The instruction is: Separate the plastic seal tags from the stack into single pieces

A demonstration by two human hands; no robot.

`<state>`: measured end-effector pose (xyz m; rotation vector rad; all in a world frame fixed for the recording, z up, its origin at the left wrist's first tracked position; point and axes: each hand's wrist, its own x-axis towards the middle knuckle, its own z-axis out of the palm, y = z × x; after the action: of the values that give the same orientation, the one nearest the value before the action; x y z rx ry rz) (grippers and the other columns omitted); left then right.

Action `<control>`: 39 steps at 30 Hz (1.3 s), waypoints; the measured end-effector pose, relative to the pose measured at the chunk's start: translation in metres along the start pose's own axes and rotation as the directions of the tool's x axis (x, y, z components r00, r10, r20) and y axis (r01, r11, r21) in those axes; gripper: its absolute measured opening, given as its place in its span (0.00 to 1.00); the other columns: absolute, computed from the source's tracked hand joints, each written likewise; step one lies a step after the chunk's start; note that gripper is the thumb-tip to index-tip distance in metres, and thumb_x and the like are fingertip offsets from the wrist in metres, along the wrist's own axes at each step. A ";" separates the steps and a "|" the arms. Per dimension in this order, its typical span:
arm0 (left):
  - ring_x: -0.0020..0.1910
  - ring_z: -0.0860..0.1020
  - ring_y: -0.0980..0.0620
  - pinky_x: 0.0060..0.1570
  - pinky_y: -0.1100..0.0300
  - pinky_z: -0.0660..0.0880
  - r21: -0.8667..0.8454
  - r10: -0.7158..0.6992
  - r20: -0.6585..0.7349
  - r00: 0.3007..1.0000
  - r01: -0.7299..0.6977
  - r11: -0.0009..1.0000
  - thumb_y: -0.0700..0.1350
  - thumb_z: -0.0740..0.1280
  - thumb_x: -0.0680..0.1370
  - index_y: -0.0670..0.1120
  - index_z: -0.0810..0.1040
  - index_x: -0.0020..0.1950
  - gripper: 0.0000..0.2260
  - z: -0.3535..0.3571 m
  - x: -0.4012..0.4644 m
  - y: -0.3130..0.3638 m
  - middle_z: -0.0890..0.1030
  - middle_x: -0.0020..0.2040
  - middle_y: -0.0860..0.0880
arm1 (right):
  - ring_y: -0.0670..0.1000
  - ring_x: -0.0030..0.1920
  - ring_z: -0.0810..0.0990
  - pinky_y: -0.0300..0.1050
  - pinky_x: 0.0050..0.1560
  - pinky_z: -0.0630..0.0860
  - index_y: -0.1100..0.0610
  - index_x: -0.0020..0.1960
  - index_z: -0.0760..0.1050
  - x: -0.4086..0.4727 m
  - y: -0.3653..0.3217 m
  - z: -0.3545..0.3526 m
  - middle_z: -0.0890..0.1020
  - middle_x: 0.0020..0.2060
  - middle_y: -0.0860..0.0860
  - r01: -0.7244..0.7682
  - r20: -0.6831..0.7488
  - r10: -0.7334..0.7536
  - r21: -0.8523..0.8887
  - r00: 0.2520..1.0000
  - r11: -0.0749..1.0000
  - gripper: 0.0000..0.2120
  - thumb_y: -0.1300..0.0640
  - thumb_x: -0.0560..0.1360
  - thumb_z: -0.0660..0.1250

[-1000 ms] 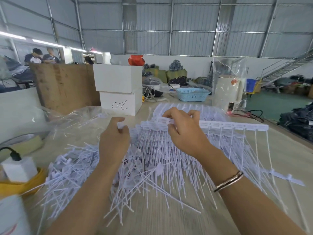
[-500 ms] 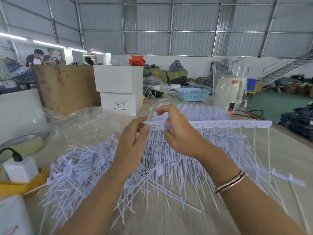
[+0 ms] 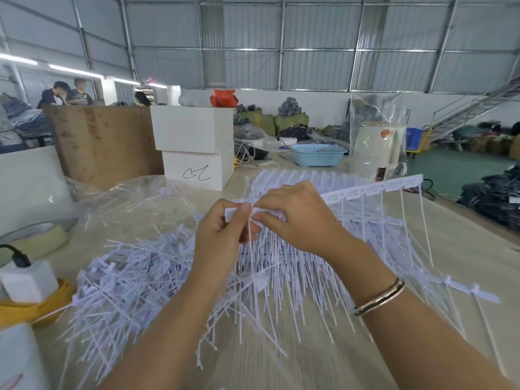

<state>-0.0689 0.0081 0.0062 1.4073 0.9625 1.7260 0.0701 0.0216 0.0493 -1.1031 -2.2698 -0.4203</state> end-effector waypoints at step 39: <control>0.39 0.81 0.62 0.39 0.69 0.75 0.233 0.213 0.144 0.966 -0.242 0.942 0.43 0.64 0.79 0.55 0.75 0.39 0.10 -0.014 0.005 -0.023 0.83 0.37 0.57 | 0.52 0.55 0.73 0.48 0.55 0.65 0.54 0.55 0.76 0.000 0.000 -0.014 0.78 0.52 0.49 -0.027 0.247 0.065 -0.154 0.967 0.988 0.14 0.47 0.78 0.60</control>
<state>-0.0820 0.0218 -0.0136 1.8255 1.0104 1.7071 0.0750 0.0145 0.0605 -1.3493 -2.4583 -0.4606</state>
